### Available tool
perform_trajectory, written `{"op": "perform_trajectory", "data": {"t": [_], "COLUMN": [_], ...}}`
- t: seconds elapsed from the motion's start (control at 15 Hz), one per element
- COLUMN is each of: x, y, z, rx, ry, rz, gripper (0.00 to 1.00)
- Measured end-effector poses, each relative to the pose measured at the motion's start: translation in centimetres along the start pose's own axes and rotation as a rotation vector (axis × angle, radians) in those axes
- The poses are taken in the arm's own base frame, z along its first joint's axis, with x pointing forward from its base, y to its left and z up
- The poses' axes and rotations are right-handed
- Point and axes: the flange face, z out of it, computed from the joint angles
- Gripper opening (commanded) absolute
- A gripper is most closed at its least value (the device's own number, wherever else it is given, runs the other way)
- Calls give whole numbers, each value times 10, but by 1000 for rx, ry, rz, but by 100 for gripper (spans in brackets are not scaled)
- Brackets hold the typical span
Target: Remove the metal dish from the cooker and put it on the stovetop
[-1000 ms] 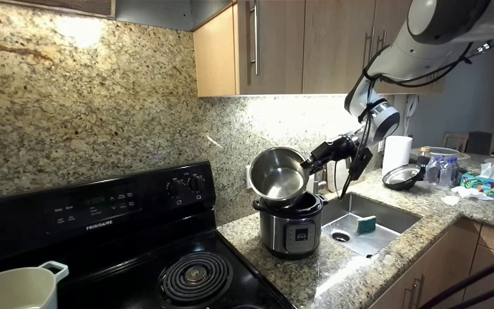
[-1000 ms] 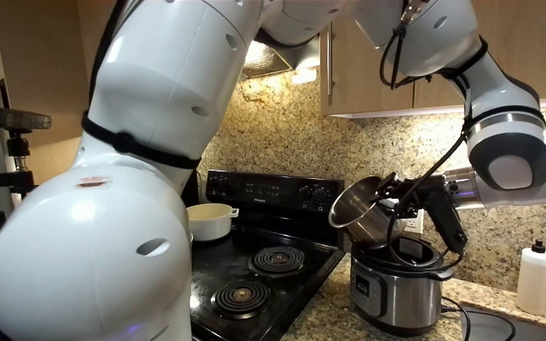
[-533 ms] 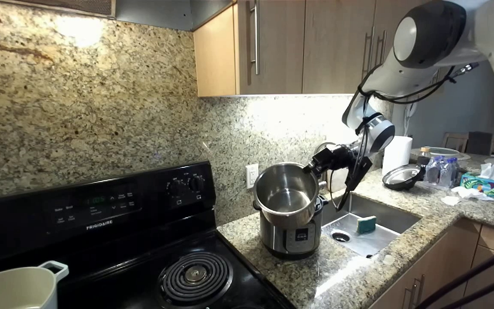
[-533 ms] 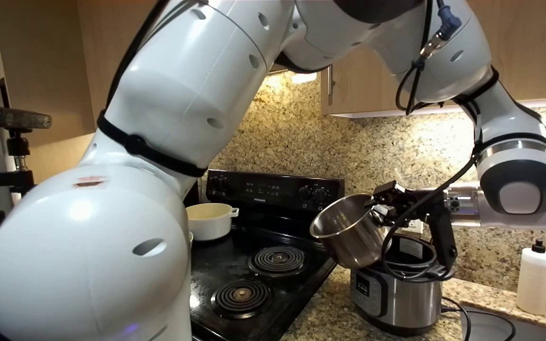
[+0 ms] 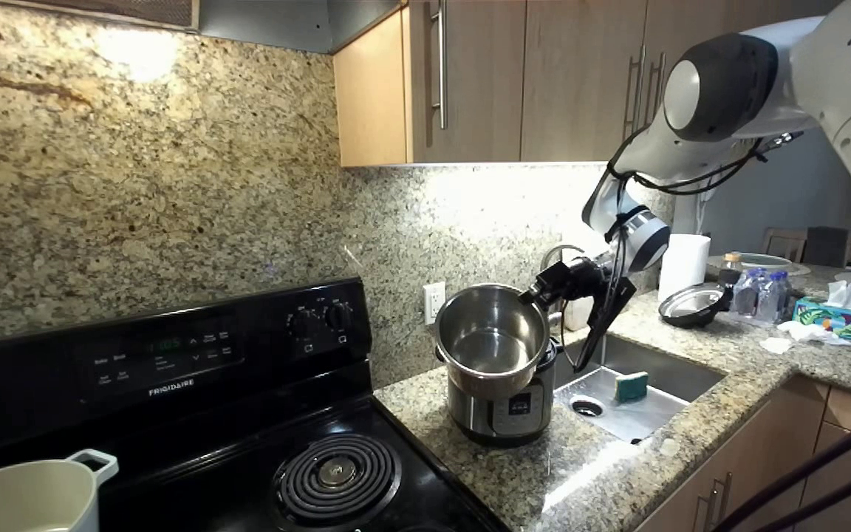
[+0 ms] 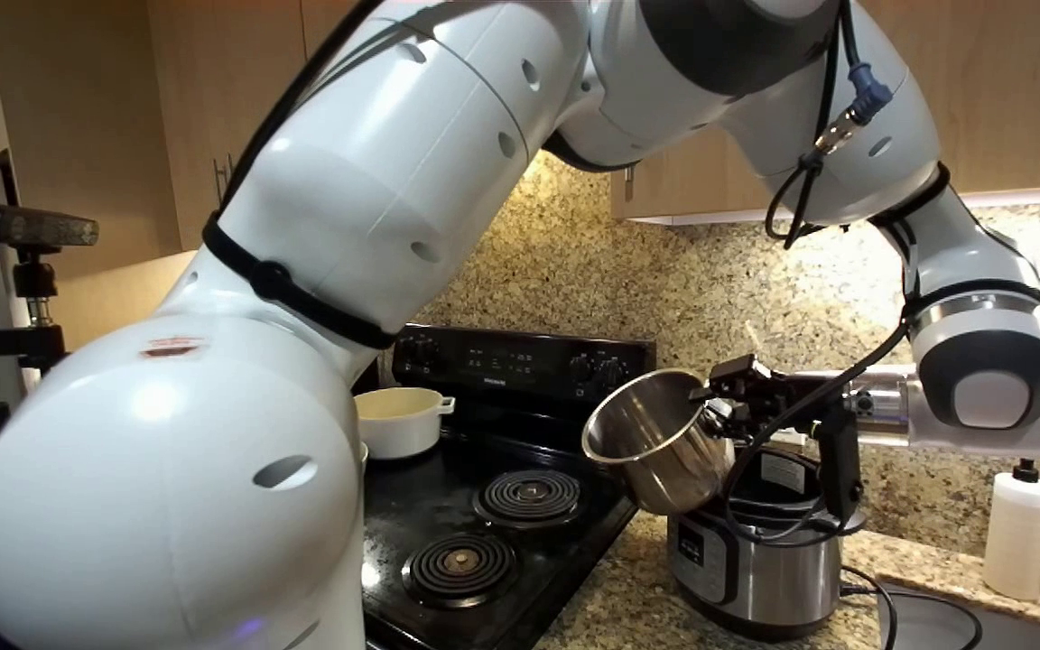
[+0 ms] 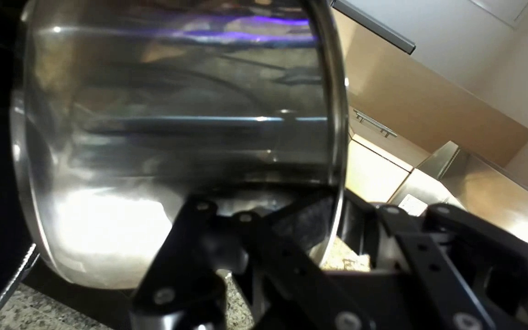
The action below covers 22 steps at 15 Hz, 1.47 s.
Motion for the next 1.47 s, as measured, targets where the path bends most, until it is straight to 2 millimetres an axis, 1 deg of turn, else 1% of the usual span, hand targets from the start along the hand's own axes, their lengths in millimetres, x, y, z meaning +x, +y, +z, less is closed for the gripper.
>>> {"op": "perform_trajectory", "data": {"t": [0.13,0.4,1.07,1.27,1.47], "x": [3,1,-25,-32,-35], "y": [1,-1,5,3,-1], "z": [2,3,7,9,11], "rx": [13,32,71,73,73], "ry": [-14,-19,-8,-22,-32], "rz": [-5,-1,57,74,81], "gripper": [4,3,3,3,3]}}
